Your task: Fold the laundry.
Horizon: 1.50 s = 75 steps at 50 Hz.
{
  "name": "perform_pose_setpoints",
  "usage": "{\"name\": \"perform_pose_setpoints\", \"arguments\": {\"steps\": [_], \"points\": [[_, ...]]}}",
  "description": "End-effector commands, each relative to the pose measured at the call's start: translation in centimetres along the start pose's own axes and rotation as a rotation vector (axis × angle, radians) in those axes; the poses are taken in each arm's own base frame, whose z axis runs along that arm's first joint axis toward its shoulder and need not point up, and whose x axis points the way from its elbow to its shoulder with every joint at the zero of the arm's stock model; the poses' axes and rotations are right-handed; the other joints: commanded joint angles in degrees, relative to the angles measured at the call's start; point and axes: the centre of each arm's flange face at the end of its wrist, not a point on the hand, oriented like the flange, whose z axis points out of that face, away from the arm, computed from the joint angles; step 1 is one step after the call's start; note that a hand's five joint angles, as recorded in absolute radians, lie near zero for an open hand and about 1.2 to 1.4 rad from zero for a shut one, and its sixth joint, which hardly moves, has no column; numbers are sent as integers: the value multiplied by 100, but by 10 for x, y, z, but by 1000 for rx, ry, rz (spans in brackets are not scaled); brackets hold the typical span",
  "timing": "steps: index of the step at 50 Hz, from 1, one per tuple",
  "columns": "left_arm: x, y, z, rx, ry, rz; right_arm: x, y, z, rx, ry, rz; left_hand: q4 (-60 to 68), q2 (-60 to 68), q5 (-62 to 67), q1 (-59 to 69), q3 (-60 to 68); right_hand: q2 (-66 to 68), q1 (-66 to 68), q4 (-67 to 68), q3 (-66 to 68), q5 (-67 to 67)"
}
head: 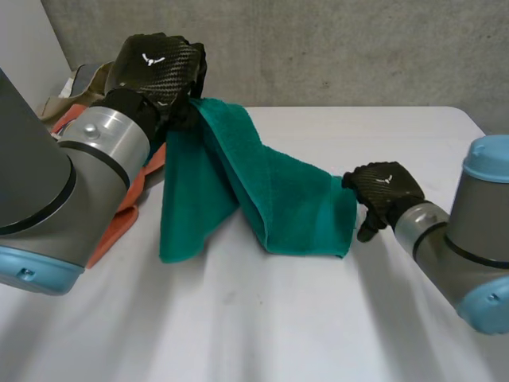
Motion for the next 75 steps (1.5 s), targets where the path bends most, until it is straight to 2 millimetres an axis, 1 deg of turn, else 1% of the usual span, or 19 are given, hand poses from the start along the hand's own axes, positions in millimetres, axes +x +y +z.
{"name": "perform_pose_setpoints", "arguments": {"steps": [1, 9, 26, 29, 30, 33, 37, 38, 41, 46, 50, 54, 56, 59, 61, 63, 67, 72, 75], "points": [[6, 21, 4, -53, 16, -1, -15, 19, -20, -62, -101, 97, 1140, 1147, 1530, 1632, 1180, 55, 37, 128, 53, 226], [7, 27, 7, -67, 17, -2, -32, 37, -5, -43, -183, 91, 1140, 1147, 1530, 1632, 1180, 592, 574, 665, 590, 763], [7, 29, 6, -74, 14, -3, -33, 54, 41, -39, -169, 21, 1140, 1147, 1530, 1632, 1180, 1787, 1768, 1859, 1784, 1957], [7, 29, 5, -76, 14, -3, -33, 57, 47, -42, -168, 8, 1140, 1147, 1530, 1632, 1180, 3664, 3646, 3737, 3662, 3835], [7, 29, 5, -76, 14, -3, -30, 56, 48, -39, -159, 8, 1140, 1147, 1530, 1632, 1180, 5187, 5169, 5260, 5185, 5358], [8, 28, 4, -80, 15, -3, -21, 45, 48, -9, -109, 10, 1140, 1147, 1530, 1632, 1180, 5432, 5414, 5505, 5430, 5602], [7, 24, 0, -84, 20, 0, -6, 12, 35, 74, -48, -15, 1140, 1147, 1530, 1632, 1180, 5432, 5414, 5505, 5430, 5602], [6, 22, -1, -85, 20, 2, 5, -9, 27, 124, -18, -24, 1140, 1147, 1530, 1632, 1180, 5432, 5414, 5505, 5430, 5602], [-1, 14, -9, -110, 16, 6, 24, -33, 12, 165, 31, -57, 1140, 1147, 1530, 1632, 1180, 5432, 5414, 5505, 5430, 5602], [-15, 17, -15, -182, -3, 12, 84, -75, -30, 132, 183, -221, 1140, 1147, 1530, 1632, 1180, 5432, 5414, 5505, 5430, 5602], [-26, 22, -23, -271, -15, 15, 110, -103, -67, 97, 277, -358, 1140, 1147, 1530, 1632, 1180, 5432, 5414, 5505, 5430, 5602], [-27, 32, -32, -354, 2, 14, 115, -117, -92, 60, 321, -414, 1140, 1147, 1530, 1632, 1180, 5432, 5414, 5505, 5430, 5602], [-25, 38, -34, -381, 16, 12, 114, -115, -93, 35, 310, -417, 1140, 1147, 1530, 1632, 1180, 5432, 5414, 5505, 5430, 5602], [-21, 51, -33, -421, 47, 12, 109, -100, -83, -38, 258, -418, 1140, 1147, 1530, 1632, 1180, 5432, 5414, 5505, 5430, 5602], [-18, 66, -30, -460, 68, 22, 101, -81, -62, -120, 195, -448, 1140, 1147, 1530, 1632, 1180, 5432, 5414, 5505, 5430, 5602], [-14, 92, -21, -522, 102, 55, 95, -69, -47, -163, 166, -471, 1140, 1147, 1530, 1632, 1180, 5432, 5414, 5505, 5430, 5602], [-12, 114, 1, -533, 143, 170, 91, -50, -17, -233, 178, -491, 1140, 1147, 1530, 1632, 1180, 5432, 5414, 5505, 5430, 5602], [-15, 114, 49, -358, 105, 309, 103, -61, 27, -82, 306, -498, 1140, 1147, 1530, 1632, 1180, 5432, 5414, 5505, 5430, 5602], [-28, 90, 88, -112, -7, 381, 120, -92, 43, 97, 446, -514, 1140, 1147, 1530, 1632, 1180, 5432, 5414, 5505, 5430, 5602]]}}
